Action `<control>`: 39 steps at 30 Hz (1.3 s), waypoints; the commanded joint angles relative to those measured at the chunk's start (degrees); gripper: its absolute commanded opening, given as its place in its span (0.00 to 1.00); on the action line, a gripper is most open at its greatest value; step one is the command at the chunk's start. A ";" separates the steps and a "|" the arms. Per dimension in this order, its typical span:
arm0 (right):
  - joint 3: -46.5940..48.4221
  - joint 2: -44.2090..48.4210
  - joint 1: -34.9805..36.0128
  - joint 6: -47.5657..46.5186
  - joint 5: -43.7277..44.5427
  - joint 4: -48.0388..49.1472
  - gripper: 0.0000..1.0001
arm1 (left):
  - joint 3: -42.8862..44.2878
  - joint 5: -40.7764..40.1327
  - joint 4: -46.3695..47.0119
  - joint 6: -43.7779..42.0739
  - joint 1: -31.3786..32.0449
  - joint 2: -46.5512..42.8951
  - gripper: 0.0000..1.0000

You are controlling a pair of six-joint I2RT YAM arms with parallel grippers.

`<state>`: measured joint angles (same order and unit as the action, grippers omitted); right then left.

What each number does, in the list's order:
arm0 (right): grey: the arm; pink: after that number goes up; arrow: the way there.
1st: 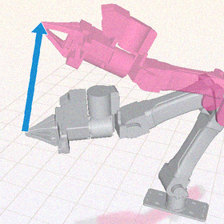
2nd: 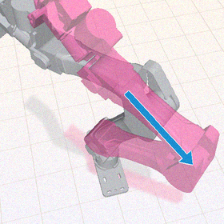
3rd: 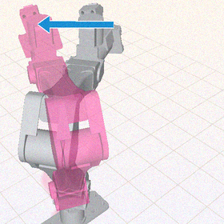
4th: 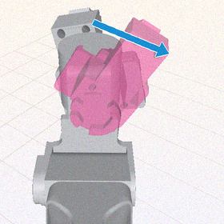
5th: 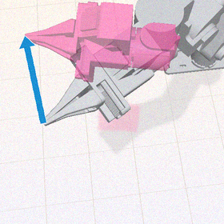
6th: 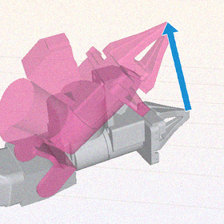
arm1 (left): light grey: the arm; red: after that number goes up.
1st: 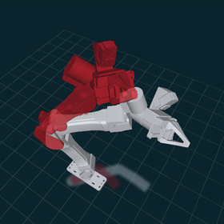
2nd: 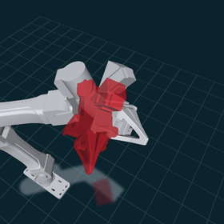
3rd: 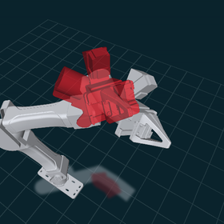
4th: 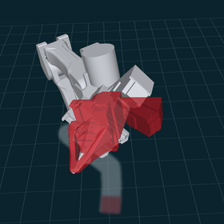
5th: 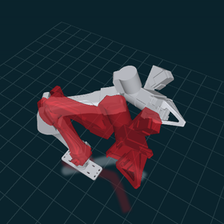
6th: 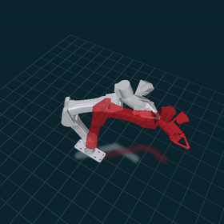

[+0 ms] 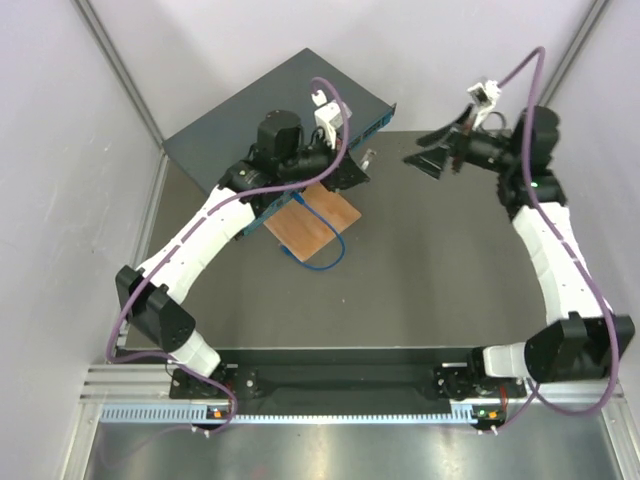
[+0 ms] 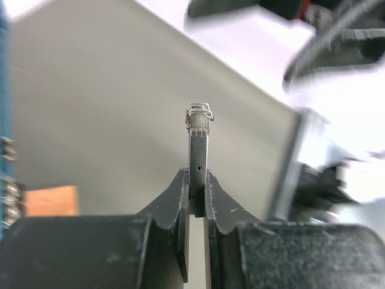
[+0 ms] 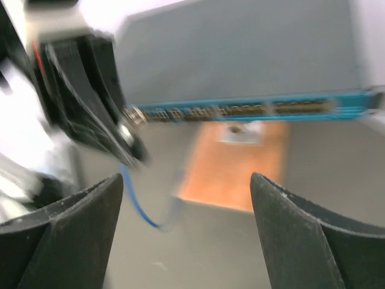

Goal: Insert the plug into the switch port

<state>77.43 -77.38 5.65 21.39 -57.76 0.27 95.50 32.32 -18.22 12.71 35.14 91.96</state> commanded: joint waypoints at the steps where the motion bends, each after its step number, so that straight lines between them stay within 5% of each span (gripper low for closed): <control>1: 5.44 6.54 -3.28 -31.24 -7.71 -20.45 0.84 | -1.46 16.70 1.17 8.54 -1.30 -3.20 0.00; 2: 6.58 7.33 -3.28 -48.37 -8.42 -27.01 0.83 | -2.42 18.55 1.43 11.95 -1.12 -3.28 0.00; 4: 9.66 8.56 -1.79 -64.72 -8.43 -46.73 0.79 | -3.13 23.66 1.52 14.70 -0.77 -2.76 0.00; 5: 10.63 8.74 -0.91 -80.12 -6.95 -53.64 0.76 | -3.91 24.98 1.34 17.15 -0.60 -2.41 0.00; 8: 11.78 9.35 3.57 -99.27 -2.12 -68.33 0.73 | -6.11 29.99 1.34 20.50 -0.16 -1.70 0.00; 17: 11.43 9.53 13.24 -112.79 4.84 -75.86 0.57 | -12.79 36.23 1.34 23.14 4.06 -2.93 0.00; 39: 9.94 7.51 26.69 -112.35 13.81 -70.76 0.42 | -15.52 37.38 2.22 24.20 6.09 -3.54 0.00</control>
<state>86.89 -69.45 31.14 -89.60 -44.23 -72.05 79.90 68.14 -18.17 37.28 41.04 90.98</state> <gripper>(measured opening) 0.424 0.122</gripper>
